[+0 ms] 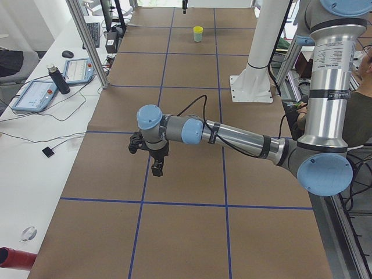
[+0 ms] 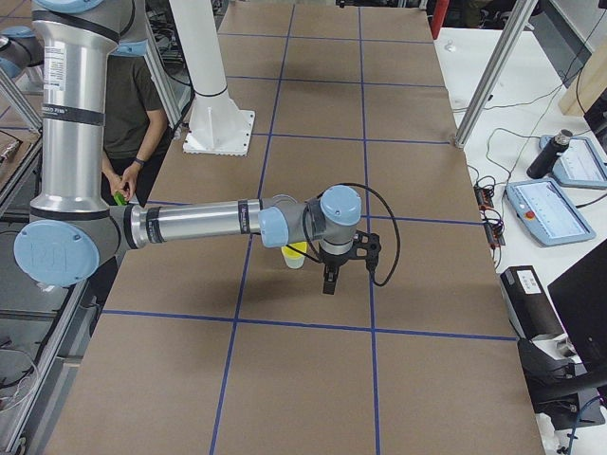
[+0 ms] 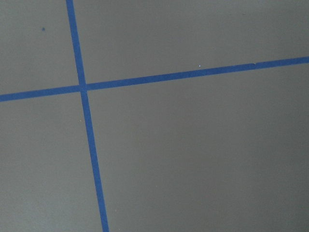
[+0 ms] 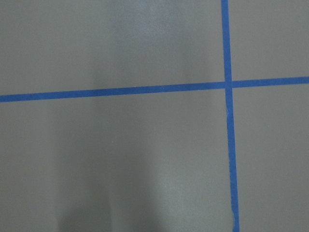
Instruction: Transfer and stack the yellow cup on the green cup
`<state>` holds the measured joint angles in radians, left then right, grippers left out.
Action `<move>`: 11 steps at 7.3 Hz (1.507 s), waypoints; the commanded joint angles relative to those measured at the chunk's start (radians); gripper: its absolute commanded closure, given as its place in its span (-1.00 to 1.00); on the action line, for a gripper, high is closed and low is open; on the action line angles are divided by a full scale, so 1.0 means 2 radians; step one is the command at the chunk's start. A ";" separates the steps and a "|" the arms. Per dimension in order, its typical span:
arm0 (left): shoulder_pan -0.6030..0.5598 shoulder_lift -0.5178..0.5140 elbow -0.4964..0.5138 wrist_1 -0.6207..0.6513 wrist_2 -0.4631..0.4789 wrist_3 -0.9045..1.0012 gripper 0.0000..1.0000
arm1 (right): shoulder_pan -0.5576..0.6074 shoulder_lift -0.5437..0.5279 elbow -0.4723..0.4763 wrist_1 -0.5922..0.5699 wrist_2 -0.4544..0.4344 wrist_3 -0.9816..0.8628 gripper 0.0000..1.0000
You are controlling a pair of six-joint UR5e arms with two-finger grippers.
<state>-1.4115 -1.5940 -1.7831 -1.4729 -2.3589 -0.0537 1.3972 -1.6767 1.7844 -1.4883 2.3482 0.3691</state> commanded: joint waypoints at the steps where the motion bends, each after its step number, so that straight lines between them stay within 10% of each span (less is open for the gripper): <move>1: 0.000 0.001 0.017 -0.027 0.004 -0.001 -1.00 | 0.011 0.000 0.001 0.001 0.004 0.000 -1.00; 11: -0.023 -0.001 0.039 -0.065 0.040 -0.003 -1.00 | 0.011 0.004 -0.004 0.001 0.000 0.002 -1.00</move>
<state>-1.4572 -1.5950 -1.7034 -1.6030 -2.2797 -0.0597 1.4190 -1.6701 1.7721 -1.4876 2.3516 0.3723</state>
